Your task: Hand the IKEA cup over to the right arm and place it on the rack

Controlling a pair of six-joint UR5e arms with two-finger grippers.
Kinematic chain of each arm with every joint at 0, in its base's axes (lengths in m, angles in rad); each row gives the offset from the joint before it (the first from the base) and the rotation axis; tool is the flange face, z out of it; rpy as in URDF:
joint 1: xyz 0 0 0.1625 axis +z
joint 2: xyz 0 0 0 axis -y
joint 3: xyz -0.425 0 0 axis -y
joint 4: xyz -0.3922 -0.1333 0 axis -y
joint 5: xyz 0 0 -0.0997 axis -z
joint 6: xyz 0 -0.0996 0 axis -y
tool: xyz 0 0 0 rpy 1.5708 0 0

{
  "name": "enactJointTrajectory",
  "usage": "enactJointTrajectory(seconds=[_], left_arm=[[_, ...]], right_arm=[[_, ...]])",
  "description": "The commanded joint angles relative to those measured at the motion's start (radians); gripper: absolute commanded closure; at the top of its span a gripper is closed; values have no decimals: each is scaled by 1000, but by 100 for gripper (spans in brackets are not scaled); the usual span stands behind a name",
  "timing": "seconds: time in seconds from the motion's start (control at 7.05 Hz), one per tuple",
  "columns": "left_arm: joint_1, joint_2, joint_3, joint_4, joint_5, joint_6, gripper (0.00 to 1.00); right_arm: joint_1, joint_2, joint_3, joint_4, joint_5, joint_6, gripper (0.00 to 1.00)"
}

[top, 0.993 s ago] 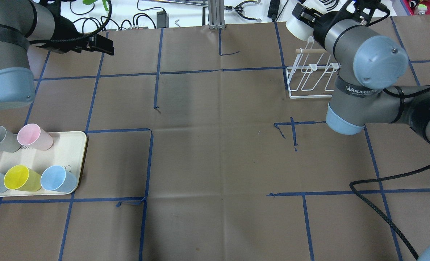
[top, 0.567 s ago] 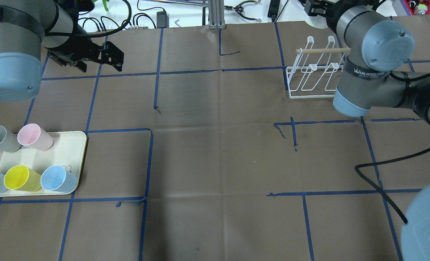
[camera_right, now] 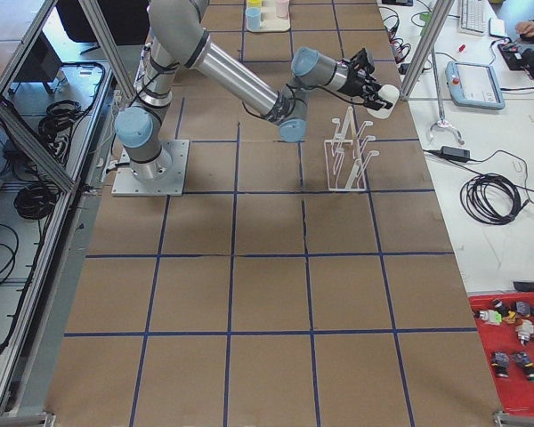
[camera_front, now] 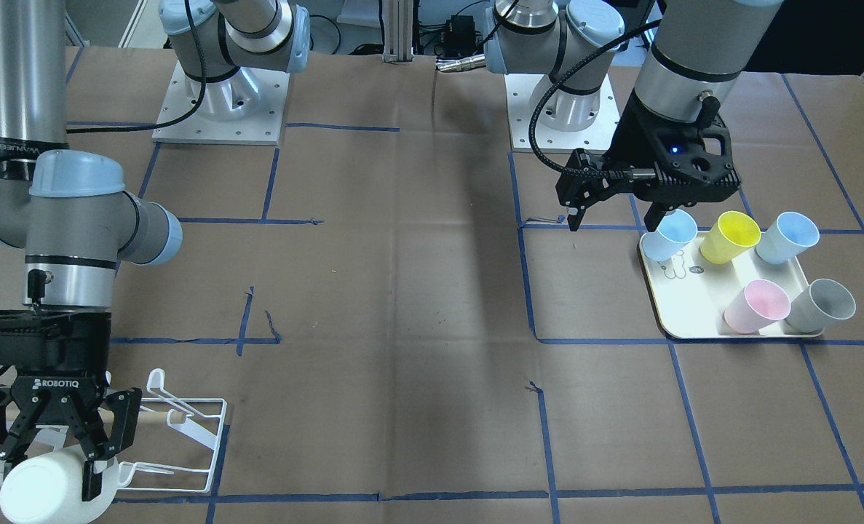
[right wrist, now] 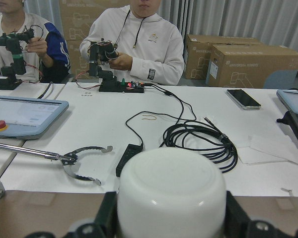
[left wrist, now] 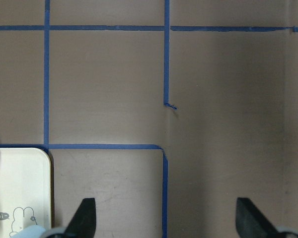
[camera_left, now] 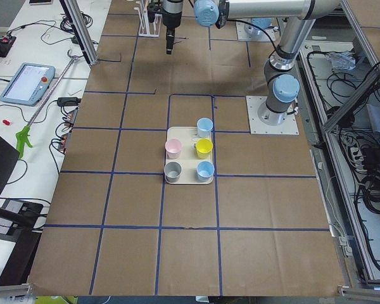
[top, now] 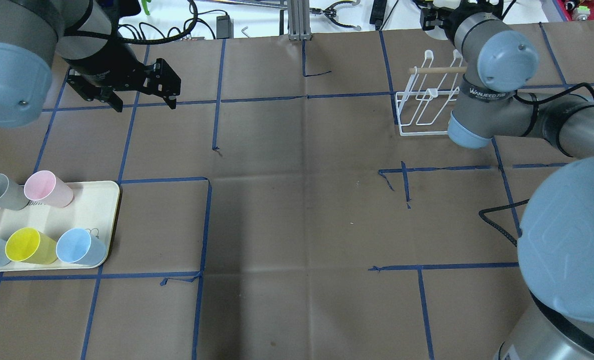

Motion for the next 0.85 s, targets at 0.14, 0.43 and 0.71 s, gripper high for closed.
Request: enactJointTrajectory(seconds=[0.14,0.43,0.71], left_arm=[[5,43,-29,-30,7,1,1],[104,130,-119,-66,39,19,1],[278,228,-244,-67,38,216,1]], right_arm=[[14,13,38,-24,-5,3,68],[14,17,53,-24,-5,5,68],[14,28,78,-23,-5,5,66]])
